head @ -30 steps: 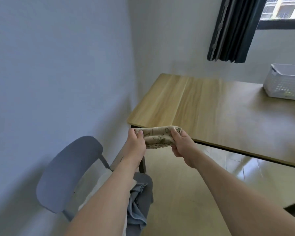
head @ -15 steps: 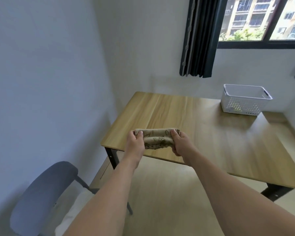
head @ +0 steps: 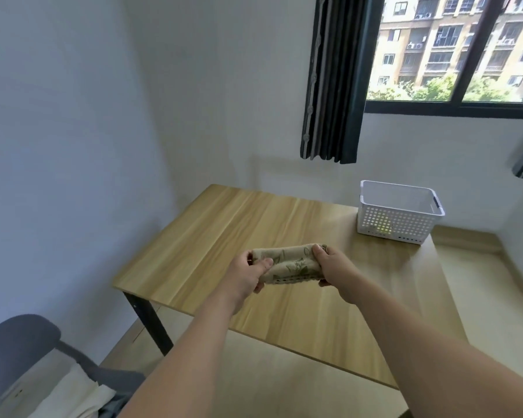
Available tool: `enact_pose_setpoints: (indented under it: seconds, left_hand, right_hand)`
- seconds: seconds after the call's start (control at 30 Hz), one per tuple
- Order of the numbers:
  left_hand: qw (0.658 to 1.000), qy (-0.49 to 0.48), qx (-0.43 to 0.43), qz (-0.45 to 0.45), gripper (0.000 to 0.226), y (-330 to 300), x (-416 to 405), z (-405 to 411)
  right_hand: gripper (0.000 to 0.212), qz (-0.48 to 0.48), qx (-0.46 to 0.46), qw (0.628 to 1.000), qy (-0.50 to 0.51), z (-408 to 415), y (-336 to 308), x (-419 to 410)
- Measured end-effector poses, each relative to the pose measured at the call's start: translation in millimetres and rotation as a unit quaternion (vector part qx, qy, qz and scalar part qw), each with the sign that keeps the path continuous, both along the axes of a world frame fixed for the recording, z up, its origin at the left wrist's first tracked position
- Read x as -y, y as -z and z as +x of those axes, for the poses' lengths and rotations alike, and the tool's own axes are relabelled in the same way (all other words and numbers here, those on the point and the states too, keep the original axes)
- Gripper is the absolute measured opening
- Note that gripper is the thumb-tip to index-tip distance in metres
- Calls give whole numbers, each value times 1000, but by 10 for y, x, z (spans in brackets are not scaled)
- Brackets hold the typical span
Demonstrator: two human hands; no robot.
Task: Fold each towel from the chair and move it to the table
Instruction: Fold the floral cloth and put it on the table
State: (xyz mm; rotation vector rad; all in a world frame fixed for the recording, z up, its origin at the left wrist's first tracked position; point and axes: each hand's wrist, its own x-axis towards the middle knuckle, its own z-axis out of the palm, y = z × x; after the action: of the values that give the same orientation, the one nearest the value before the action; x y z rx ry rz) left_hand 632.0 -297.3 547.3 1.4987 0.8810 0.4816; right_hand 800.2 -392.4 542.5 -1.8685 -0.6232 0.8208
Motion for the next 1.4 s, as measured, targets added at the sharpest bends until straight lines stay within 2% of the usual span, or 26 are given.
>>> enact_pose_setpoints:
  seconds: [0.27, 0.33, 0.5, 0.57, 0.67, 0.77, 0.87, 1.0, 1.1, 1.27, 1.33, 1.4]
  left_hand:
    - [999, -25, -4, -44, 19, -14, 606, 1724]
    - [998, -21, -36, -42, 11, -36, 726, 2053]
    - [995, 14, -47, -92, 21, -89, 862, 2803]
    - [994, 31, -66, -83, 16, -46, 868, 3136]
    - [994, 55, -74, -66, 26, -29, 904, 3672]
    - [994, 76, -81, -14, 16, -40, 947, 4271]
    - [993, 73, -89, 35, 22, -130, 917, 4851]
    - [991, 64, -98, 66, 26, -208, 776, 5446]
    - [985, 76, -120, 93, 17, -152, 483, 5990]
    - [973, 48, -200, 102, 15, 184, 91, 6840]
    - [965, 39, -241, 95, 16, 424, -61, 7235]
    - [947, 44, -302, 104, 14, 699, -223, 7576]
  right_hand:
    - [30, 9, -33, 999, -19, 1787, -20, 526]
    - [29, -21, -49, 998, -36, 2158, -54, 632]
    - [21, -96, -20, 992, -83, 2961, -195, 720]
    - [18, -105, 5, 990, -93, 3317, -190, 728]
    - [12, -108, 42, 988, -102, 3952, -184, 668]
    - [23, -100, 72, 986, -114, 4616, -167, 532]
    - [9, -66, 109, 980, -152, 5166, -194, 377]
    - [15, -68, 184, 964, -178, 5742, -255, 196]
    - [18, -67, 244, 952, -175, 6265, -177, -75]
    - [59, -118, 312, 906, -260, 7042, 69, -556]
    - [57, -155, 348, 878, -292, 7388, 272, -774]
    - [43, -192, 364, 853, -319, 7639, 520, -963]
